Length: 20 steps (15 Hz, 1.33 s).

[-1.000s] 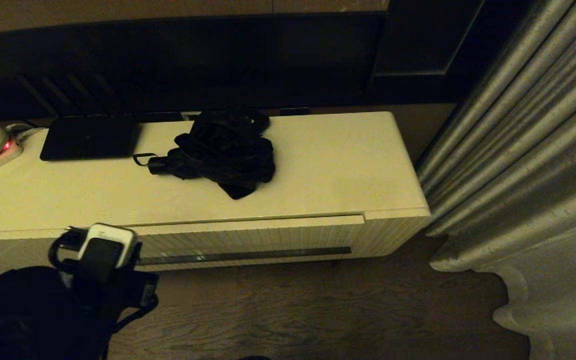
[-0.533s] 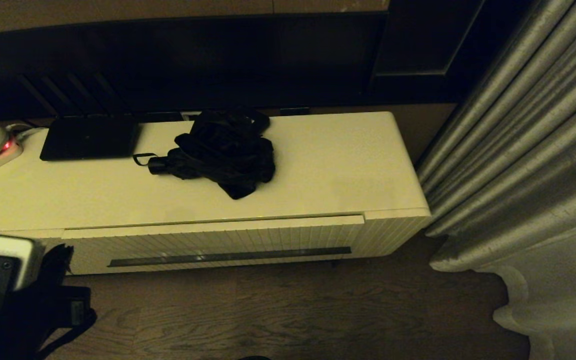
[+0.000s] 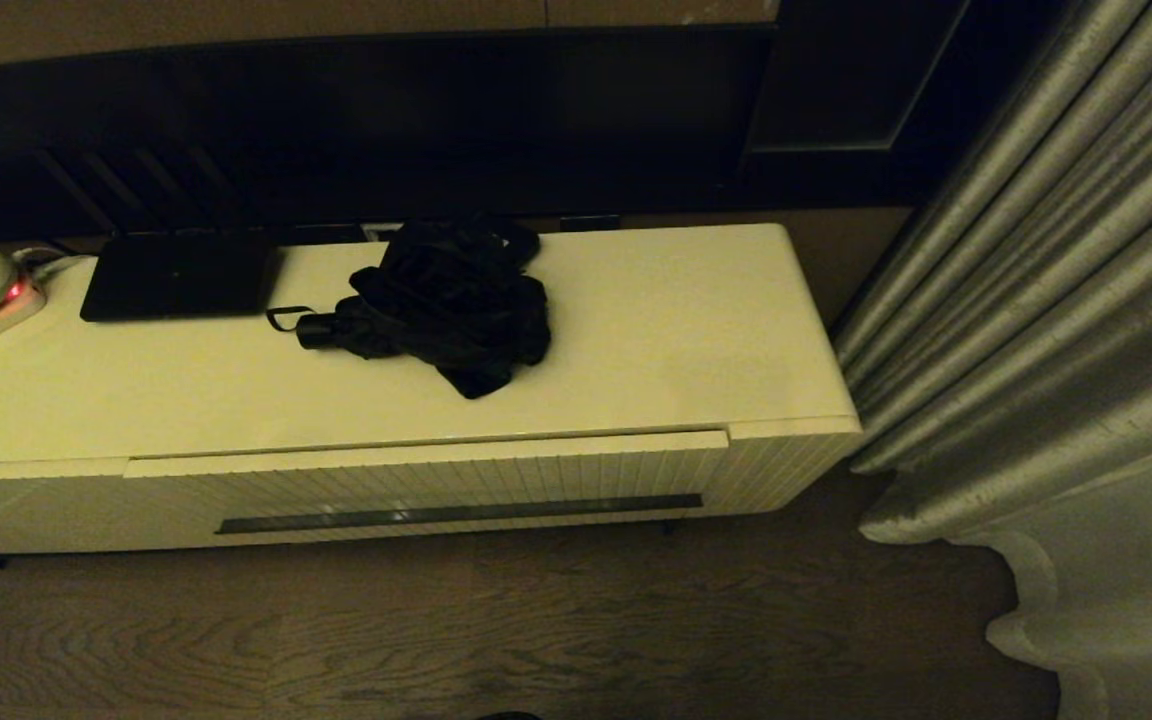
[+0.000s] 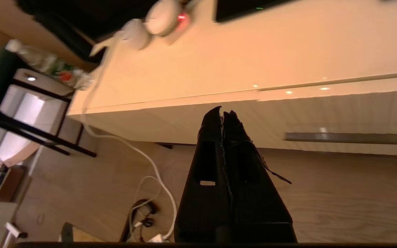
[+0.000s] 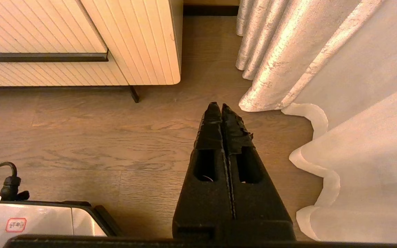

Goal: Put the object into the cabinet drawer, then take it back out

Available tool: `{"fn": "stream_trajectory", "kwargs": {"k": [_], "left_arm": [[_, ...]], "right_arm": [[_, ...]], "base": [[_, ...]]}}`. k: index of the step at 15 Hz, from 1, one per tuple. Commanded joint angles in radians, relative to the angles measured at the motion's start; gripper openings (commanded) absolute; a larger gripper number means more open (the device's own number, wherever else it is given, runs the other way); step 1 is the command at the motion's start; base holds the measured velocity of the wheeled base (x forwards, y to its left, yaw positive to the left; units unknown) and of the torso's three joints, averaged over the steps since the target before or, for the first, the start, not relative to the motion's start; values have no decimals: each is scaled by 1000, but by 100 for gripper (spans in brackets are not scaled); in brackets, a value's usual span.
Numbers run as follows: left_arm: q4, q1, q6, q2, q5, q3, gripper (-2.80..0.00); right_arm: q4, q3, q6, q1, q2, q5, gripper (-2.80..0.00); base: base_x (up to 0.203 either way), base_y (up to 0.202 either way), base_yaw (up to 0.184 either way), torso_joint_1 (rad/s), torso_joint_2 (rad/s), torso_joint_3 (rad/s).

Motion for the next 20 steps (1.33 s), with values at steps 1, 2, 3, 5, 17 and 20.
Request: {"fn": "stream_trajectory", "kwargs": {"k": [1, 2, 3, 5, 17, 20], "left_arm": [[103, 154, -2, -192, -172, 0, -280], [161, 203, -12, -246, -235, 4, -280], [204, 228, -17, -306, -260, 17, -280], [276, 264, -21, -405, -299, 45, -280], [624, 276, -115, -650, -536, 97, -280], [626, 275, -115, -739, -630, 101, -280]], "right_arm": [[0, 2, 0, 0, 0, 0, -280], [0, 2, 0, 0, 0, 0, -280], [0, 2, 0, 0, 0, 0, -280], [0, 2, 0, 0, 0, 0, -280], [0, 2, 0, 0, 0, 0, -280], [0, 2, 0, 0, 0, 0, -280]], "base": [[0, 0, 0, 0, 0, 0], [0, 0, 0, 0, 0, 0], [0, 0, 0, 0, 0, 0], [0, 0, 0, 0, 0, 0], [0, 0, 0, 0, 0, 0], [0, 0, 0, 0, 0, 0]]}}
